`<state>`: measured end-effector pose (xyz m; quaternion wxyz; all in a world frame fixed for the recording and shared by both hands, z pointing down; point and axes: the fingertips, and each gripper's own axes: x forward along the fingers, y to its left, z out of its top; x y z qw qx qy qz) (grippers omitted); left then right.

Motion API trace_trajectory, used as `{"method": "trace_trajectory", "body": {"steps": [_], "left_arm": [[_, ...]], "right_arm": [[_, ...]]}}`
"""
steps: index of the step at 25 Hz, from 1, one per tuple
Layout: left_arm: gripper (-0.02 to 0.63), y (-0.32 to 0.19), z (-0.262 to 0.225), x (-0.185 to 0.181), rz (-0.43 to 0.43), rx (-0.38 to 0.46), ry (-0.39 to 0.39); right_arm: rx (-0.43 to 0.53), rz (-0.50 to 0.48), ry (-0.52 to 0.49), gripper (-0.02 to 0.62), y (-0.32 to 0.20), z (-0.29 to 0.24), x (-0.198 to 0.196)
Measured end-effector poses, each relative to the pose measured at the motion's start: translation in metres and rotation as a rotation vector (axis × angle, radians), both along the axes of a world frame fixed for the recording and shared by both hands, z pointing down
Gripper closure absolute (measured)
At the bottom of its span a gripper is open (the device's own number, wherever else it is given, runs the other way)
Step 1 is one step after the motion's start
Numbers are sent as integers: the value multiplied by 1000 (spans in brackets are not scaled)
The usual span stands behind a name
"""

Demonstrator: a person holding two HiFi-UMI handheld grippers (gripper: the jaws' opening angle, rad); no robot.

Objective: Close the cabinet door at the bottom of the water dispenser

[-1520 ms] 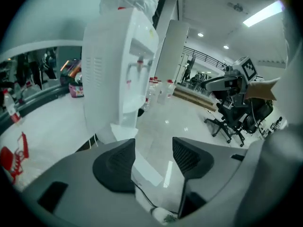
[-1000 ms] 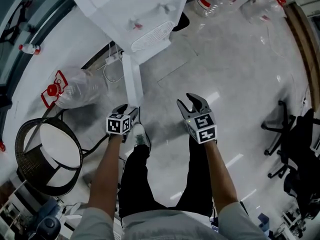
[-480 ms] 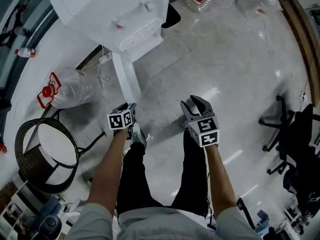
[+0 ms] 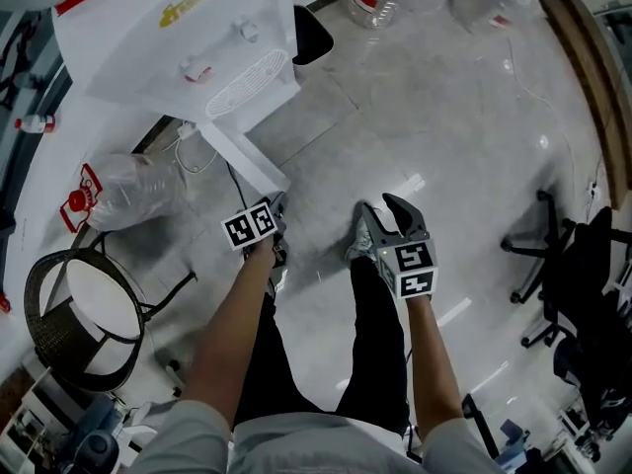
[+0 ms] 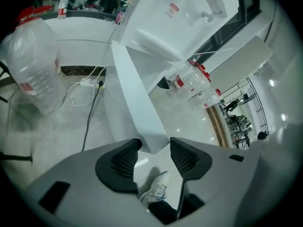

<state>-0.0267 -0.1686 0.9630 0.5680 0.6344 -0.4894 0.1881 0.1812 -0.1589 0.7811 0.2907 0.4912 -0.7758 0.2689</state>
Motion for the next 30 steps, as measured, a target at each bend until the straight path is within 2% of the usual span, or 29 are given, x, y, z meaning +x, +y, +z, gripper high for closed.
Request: {"method": "trace_trajectory", "body": {"steps": [7,15,23,30], "left_arm": [[359,-63,0,59,-123,25,130],[370,-148,3,104,-181,76,156],[385,-234,5,118,-189,162,129],[385,-302,10,113,-149,277,28]], "right_arm": [[-13,-73,-23,402,-43,17,29],[18,-109,-39,407,-122,29,67],[38,-172,-50,407,-184,44,93],[47,-195,-53,407,-225,56,114]]}}
